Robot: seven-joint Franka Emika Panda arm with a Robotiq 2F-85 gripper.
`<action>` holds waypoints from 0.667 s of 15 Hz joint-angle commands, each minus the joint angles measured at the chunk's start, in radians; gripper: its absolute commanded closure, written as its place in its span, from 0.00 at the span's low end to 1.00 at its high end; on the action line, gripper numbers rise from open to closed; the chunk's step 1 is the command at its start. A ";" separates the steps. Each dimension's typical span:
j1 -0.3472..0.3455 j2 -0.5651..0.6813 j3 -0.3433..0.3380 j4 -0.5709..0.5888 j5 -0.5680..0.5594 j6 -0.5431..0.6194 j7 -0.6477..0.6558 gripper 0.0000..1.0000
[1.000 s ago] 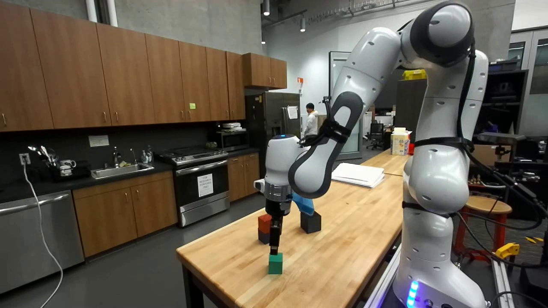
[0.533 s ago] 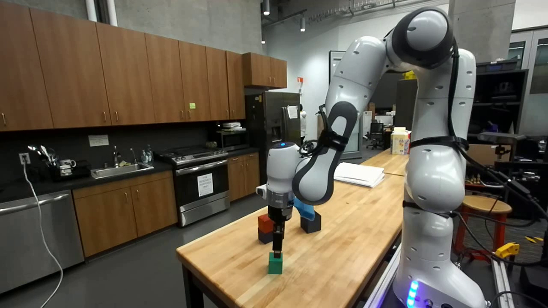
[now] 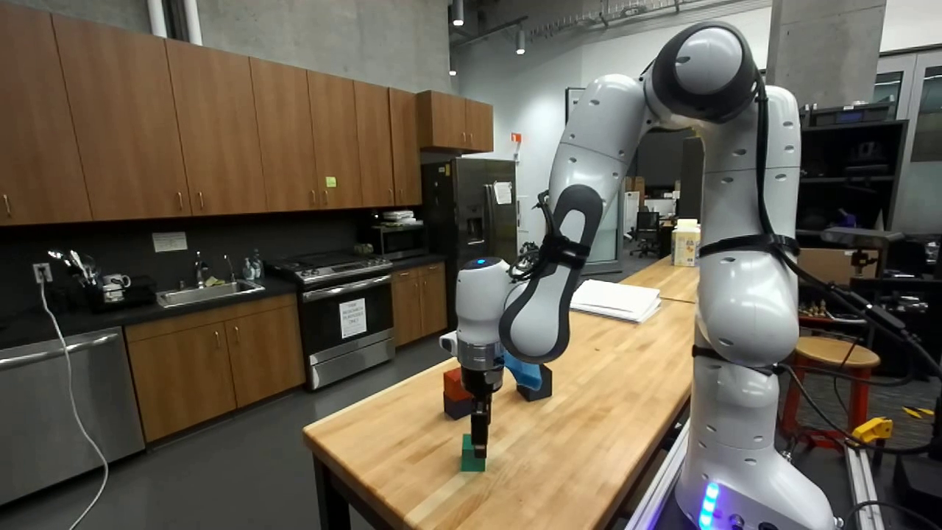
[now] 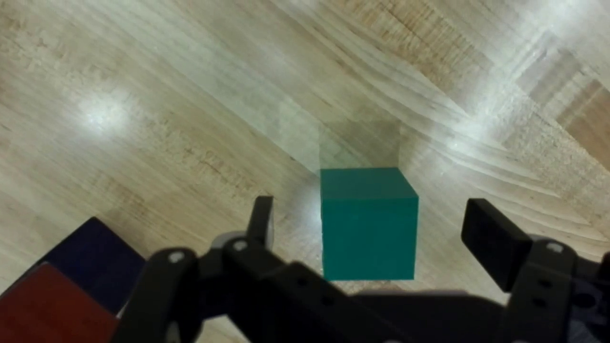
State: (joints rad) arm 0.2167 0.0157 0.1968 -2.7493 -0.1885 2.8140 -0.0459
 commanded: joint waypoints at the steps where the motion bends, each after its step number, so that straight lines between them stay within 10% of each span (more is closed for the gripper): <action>1: 0.002 0.049 0.008 0.026 0.009 0.017 0.013 0.00; 6: 0.010 0.098 0.009 0.054 0.000 0.027 0.020 0.00; 8: 0.011 0.115 0.003 0.066 -0.012 0.026 0.023 0.26; 10: 0.012 0.126 -0.002 0.075 -0.018 0.025 0.023 0.29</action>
State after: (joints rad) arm 0.2228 0.1134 0.2031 -2.6947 -0.1879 2.8257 -0.0458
